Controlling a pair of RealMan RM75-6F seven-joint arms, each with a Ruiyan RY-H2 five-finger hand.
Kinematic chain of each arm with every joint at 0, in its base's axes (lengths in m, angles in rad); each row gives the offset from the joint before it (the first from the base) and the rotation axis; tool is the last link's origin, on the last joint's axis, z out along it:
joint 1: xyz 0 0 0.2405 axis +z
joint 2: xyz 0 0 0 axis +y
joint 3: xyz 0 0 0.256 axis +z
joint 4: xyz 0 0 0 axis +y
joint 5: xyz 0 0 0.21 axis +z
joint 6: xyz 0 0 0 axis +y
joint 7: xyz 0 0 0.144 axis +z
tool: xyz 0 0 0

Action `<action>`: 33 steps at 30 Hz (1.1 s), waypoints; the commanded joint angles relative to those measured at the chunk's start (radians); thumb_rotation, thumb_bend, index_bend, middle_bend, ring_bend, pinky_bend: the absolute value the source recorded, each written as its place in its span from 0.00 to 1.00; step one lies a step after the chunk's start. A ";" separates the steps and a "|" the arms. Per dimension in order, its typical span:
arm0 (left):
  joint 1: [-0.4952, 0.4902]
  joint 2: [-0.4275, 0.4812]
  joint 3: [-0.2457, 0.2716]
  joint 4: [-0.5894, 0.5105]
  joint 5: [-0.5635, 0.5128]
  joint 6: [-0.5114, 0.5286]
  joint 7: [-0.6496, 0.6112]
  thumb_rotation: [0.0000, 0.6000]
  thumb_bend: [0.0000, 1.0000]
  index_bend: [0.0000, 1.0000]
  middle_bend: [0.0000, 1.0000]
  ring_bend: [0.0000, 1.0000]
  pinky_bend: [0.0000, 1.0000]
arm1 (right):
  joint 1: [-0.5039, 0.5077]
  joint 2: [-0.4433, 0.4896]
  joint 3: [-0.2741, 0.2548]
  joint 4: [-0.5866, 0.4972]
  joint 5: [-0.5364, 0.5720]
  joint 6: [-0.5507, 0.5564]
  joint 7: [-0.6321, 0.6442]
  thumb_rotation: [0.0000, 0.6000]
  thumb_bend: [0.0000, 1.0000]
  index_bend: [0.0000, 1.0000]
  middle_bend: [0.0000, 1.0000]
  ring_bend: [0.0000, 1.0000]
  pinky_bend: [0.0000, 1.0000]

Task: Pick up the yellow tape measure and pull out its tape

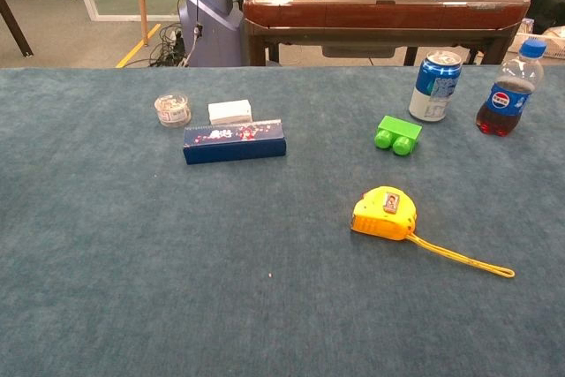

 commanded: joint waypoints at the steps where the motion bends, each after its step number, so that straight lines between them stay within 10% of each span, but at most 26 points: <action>1: 0.005 0.001 0.000 0.000 0.000 0.002 -0.002 1.00 0.25 0.08 0.00 0.00 0.00 | 0.016 -0.006 0.009 0.002 -0.008 -0.032 0.004 1.00 0.16 0.35 0.39 0.32 0.33; 19: 0.030 0.016 0.003 -0.015 0.027 0.006 -0.051 1.00 0.25 0.08 0.00 0.00 0.00 | 0.276 -0.288 0.110 0.031 0.244 -0.358 -0.354 1.00 0.11 0.35 0.36 0.32 0.33; 33: 0.042 0.034 -0.001 -0.016 0.023 -0.010 -0.108 1.00 0.25 0.08 0.00 0.00 0.00 | 0.432 -0.472 0.151 0.118 0.449 -0.404 -0.528 1.00 0.05 0.33 0.33 0.29 0.33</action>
